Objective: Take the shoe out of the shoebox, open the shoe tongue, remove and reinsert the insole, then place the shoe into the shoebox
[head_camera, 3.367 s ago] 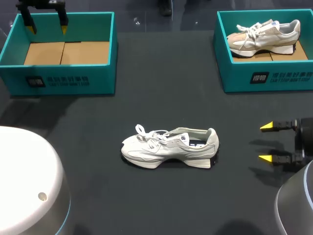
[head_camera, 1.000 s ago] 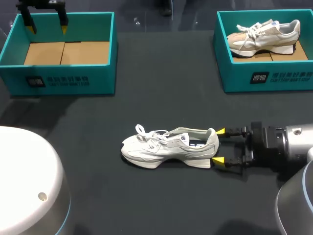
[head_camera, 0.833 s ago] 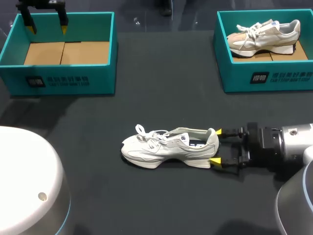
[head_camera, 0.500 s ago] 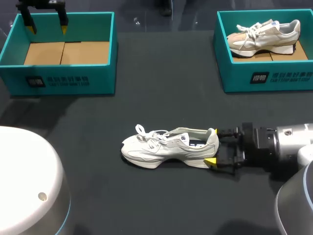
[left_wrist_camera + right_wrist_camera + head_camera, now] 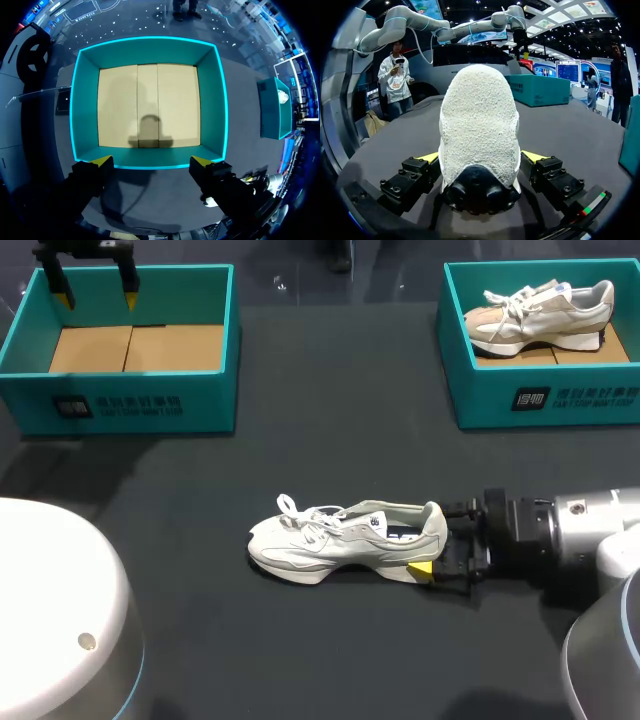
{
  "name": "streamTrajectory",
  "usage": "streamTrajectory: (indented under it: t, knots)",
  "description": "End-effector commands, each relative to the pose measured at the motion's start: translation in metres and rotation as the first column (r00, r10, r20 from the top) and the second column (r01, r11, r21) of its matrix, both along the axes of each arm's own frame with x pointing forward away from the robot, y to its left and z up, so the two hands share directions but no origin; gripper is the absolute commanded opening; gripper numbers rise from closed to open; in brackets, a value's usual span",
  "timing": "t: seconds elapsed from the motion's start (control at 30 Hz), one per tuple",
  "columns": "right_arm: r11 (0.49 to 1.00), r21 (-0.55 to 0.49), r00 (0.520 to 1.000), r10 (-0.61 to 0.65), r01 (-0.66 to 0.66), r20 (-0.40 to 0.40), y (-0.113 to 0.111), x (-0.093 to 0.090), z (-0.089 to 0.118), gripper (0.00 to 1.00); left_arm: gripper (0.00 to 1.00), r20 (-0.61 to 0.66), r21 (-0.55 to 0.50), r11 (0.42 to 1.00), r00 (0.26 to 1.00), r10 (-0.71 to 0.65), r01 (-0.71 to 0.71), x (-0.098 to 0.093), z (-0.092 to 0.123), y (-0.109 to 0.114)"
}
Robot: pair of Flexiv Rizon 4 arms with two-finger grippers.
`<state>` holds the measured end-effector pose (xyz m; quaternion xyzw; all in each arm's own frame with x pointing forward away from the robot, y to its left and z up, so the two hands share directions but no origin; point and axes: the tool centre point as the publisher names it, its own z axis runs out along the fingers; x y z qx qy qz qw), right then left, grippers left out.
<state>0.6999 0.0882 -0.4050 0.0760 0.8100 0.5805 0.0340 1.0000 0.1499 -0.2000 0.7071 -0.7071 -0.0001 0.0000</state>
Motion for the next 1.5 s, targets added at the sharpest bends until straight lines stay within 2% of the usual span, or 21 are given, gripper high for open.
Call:
streamTrajectory:
  t: [0.03, 0.27, 0.3, 0.37, 0.43, 0.5, 0.53, 1.5]
  knots:
    - [1.000, -0.010, 1.000, 0.008, -0.009, -0.009, 0.0060, 0.0027, -0.0037, 1.00, 1.00, 0.000, 0.000, 1.000, 1.000, 0.000, 0.000, 0.0000, 0.0000, 0.0000]
    - [1.000, -0.010, 1.000, 0.013, -0.013, -0.016, 0.0082, 0.0009, -0.0063, 1.00, 1.00, 0.000, 0.000, 1.000, 1.000, 0.000, 0.000, 0.0000, 0.0000, 0.0000]
    - [1.000, -0.009, 1.000, 0.013, -0.013, -0.017, 0.0087, 0.0007, -0.0067, 0.92, 1.00, 0.000, 0.000, 1.000, 1.000, 0.000, 0.000, 0.0000, 0.0000, 0.0000]
    - [1.000, -0.007, 1.000, 0.014, -0.014, -0.017, 0.0095, 0.0004, -0.0075, 0.63, 1.00, 0.000, 0.000, 1.000, 1.000, 0.000, 0.000, 0.0000, 0.0000, 0.0000]
    - [1.000, -0.006, 1.000, 0.015, -0.015, -0.017, 0.0104, 0.0001, -0.0082, 0.45, 1.00, 0.000, 0.000, 1.000, 1.000, 0.000, 0.000, 0.0000, 0.0000, 0.0000]
    - [1.000, -0.005, 1.000, 0.017, -0.017, -0.016, 0.0114, 0.0000, -0.0087, 0.20, 1.00, 0.000, 0.000, 1.000, 1.000, 0.000, 0.000, 0.0000, 0.0000, 0.0000]
    - [1.000, -0.005, 1.000, 0.019, -0.019, -0.016, 0.0116, 0.0001, -0.0088, 0.00, 1.00, 0.000, 0.000, 1.000, 1.000, 0.000, 0.000, 0.0000, 0.0000, 0.0000]
    - [0.998, -0.009, 0.998, 0.063, -0.063, -0.008, 0.0120, 0.0035, -0.0045, 0.00, 1.00, 0.000, 0.000, 1.000, 1.000, 0.000, 0.000, 0.0000, 0.0000, 0.0000]
